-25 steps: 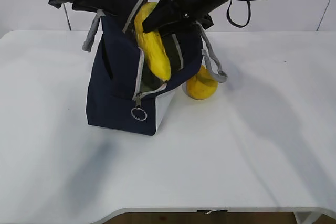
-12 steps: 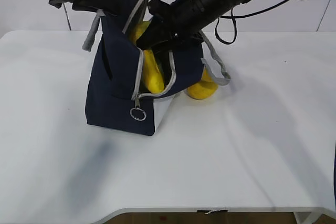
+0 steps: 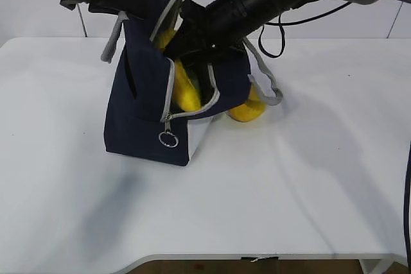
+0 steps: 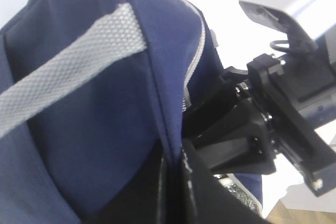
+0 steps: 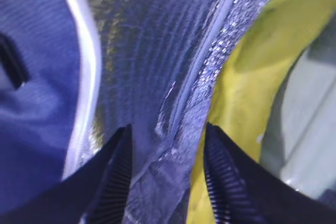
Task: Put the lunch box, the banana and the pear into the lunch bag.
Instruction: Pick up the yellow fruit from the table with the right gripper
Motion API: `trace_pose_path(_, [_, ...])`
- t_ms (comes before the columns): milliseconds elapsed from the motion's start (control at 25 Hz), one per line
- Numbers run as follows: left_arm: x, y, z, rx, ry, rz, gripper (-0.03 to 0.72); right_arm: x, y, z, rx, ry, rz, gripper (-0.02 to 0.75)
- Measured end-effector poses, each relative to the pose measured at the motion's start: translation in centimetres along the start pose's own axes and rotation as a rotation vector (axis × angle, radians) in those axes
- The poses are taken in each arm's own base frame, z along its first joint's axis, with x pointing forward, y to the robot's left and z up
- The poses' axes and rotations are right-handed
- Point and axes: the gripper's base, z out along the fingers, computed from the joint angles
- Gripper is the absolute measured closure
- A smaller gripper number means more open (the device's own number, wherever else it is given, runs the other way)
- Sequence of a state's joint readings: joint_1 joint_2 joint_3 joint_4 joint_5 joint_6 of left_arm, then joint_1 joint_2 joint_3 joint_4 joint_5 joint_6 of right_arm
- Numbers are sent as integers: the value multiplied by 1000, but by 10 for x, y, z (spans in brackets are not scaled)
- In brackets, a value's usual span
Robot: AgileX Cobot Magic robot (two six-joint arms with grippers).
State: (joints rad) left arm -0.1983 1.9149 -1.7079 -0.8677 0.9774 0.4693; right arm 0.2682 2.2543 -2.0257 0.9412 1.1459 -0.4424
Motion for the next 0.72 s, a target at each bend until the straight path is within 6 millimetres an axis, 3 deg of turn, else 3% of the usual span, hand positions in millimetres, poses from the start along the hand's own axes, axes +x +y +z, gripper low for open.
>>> trace_pose_path(160, [0, 0, 0, 2, -1, -1, 690, -1, 1, 1, -30, -12, 6, 386])
trace_pose_path(440, [0, 0, 0, 3, -2, 0, 690, -1, 5, -1, -54, 4, -10, 371])
trace_pose_path(600, [0, 0, 0, 3, -2, 0, 690, -10, 13, -13, -66, -17, -66, 370])
trace_pose_path(720, [0, 0, 0, 4, 0, 0, 690, -15, 8, -30, -51, -48, -69, 370])
